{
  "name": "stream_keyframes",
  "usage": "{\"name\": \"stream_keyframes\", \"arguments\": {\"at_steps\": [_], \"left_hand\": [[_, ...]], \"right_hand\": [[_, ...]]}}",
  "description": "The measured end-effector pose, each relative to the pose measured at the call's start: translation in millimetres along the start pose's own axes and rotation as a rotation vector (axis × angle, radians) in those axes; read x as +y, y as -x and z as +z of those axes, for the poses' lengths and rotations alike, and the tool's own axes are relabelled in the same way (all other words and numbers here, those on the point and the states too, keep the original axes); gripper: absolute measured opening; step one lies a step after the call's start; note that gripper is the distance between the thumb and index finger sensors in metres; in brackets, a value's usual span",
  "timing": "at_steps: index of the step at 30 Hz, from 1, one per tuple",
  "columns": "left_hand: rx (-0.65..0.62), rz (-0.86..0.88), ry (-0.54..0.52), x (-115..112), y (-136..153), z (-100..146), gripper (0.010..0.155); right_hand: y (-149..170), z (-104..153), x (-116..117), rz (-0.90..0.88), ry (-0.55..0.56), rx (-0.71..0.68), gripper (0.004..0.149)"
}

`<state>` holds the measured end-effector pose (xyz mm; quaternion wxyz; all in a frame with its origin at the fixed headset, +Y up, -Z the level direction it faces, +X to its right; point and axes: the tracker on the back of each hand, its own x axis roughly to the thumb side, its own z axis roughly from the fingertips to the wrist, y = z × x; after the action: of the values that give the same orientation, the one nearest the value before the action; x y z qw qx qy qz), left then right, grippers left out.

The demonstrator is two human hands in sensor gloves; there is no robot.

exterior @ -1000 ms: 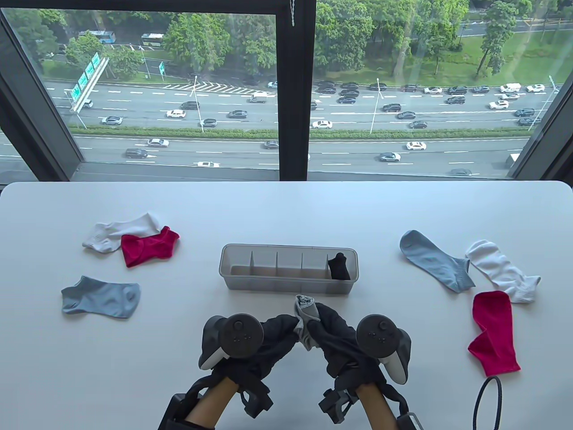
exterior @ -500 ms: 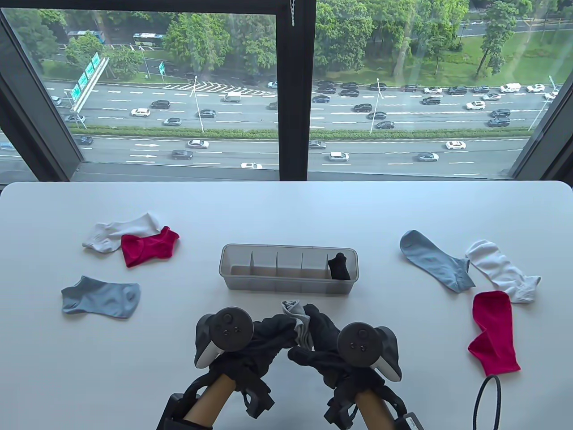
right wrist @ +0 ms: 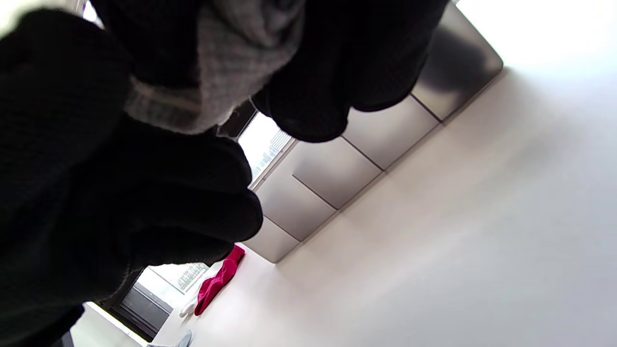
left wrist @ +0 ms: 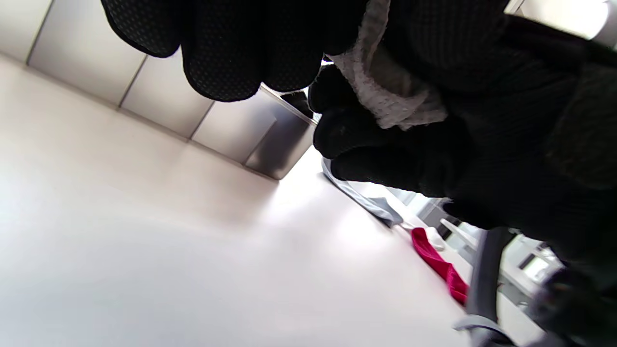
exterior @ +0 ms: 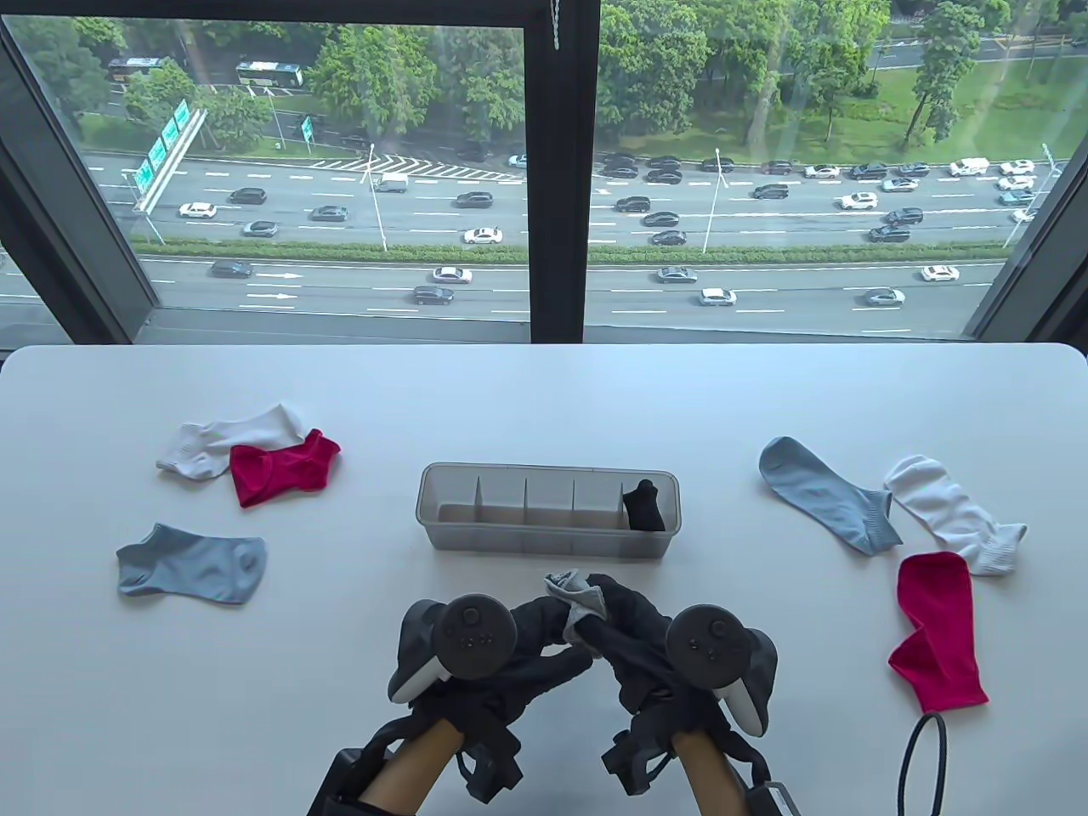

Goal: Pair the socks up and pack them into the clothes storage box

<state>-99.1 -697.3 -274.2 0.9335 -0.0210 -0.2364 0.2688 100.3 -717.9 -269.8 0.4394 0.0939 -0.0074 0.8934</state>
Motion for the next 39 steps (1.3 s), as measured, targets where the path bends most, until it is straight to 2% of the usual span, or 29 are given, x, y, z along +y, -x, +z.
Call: {"name": "stream_keyframes", "arguments": {"at_steps": [1,2,3,6,10,14,18,21,25,29,32,35,37,39], "left_hand": [[0.002,-0.119,-0.094,1,-2,0,0.056],[-0.029,-0.187,-0.139,3,-3,0,0.051],[-0.028,-0.180,-0.143,2,-5,0,0.045],[-0.012,-0.126,-0.107,3,-1,-2,0.042],[0.061,0.001,-0.116,11,19,-13,0.042],[0.119,0.112,-0.161,22,41,-29,0.040],[0.124,0.178,-0.085,26,47,-53,0.040],[0.068,0.217,-0.015,29,47,-72,0.039],[-0.046,0.175,0.030,34,34,-95,0.039],[-0.148,0.126,0.100,30,14,-105,0.039],[-0.238,0.145,0.143,23,-7,-108,0.039],[-0.287,0.042,0.193,12,-19,-106,0.039],[-0.287,0.047,0.190,6,-15,-101,0.039],[-0.201,0.177,0.202,3,-4,-96,0.040]], "right_hand": [[-1,0,2,-0.002,-0.010,0.000,0.057],[-1,1,2,0.007,-0.006,0.000,0.056],[-2,1,3,0.012,-0.009,-0.012,0.056],[-3,2,2,0.033,0.017,-0.019,0.055],[-9,-2,5,0.032,0.016,-0.032,0.054],[-14,-11,7,0.058,-0.078,-0.047,0.053],[-14,-17,6,0.131,-0.116,-0.060,0.053],[-8,-19,3,0.081,-0.158,-0.042,0.053],[-3,-22,2,0.038,-0.217,-0.028,0.052],[1,-23,4,0.087,-0.257,-0.021,0.052],[5,-25,2,0.026,-0.293,-0.005,0.051],[8,-23,3,0.130,-0.330,0.012,0.050],[8,-19,5,0.196,-0.312,0.002,0.050],[5,-15,6,0.192,-0.170,-0.001,0.050]]}}
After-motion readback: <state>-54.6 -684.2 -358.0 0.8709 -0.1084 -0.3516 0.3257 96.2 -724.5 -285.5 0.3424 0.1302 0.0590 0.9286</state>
